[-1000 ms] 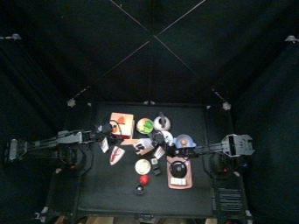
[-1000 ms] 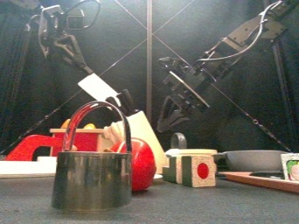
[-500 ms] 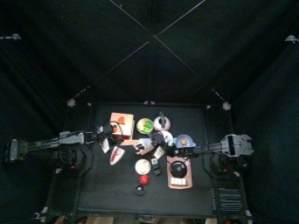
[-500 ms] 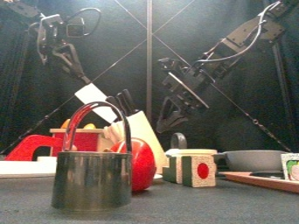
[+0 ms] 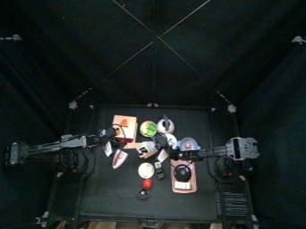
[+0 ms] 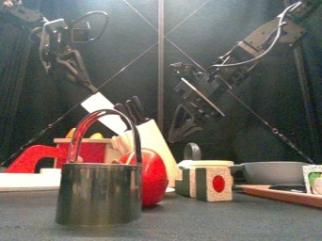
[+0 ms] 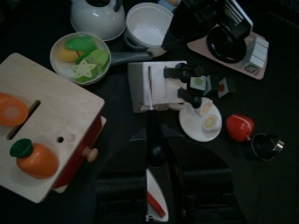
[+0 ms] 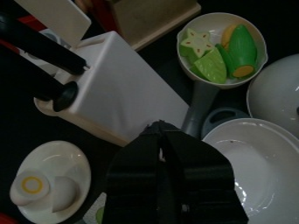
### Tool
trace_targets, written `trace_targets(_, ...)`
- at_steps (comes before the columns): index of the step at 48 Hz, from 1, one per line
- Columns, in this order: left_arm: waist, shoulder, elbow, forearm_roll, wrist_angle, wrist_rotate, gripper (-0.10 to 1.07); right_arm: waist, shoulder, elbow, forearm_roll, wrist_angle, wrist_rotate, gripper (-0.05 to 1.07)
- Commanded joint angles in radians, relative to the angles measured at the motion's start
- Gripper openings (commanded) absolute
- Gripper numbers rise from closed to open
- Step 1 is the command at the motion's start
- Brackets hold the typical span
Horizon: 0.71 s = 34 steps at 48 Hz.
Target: Put cleaver back in knife holder
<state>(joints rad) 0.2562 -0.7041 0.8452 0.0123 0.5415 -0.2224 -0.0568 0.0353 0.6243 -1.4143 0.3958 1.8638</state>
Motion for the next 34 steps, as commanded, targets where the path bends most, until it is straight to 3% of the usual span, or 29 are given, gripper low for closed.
trace_targets(1,-0.002,0.012,-0.012,0.000,-0.009,0.002,0.38,-0.005,-0.020,-0.025,-0.003,-0.002,-0.002,0.37)
trace_targets(34,-0.003,0.057,-0.038,0.003,-0.049,0.005,0.38,-0.012,0.023,-0.066,-0.015,-0.003,-0.002,0.37)
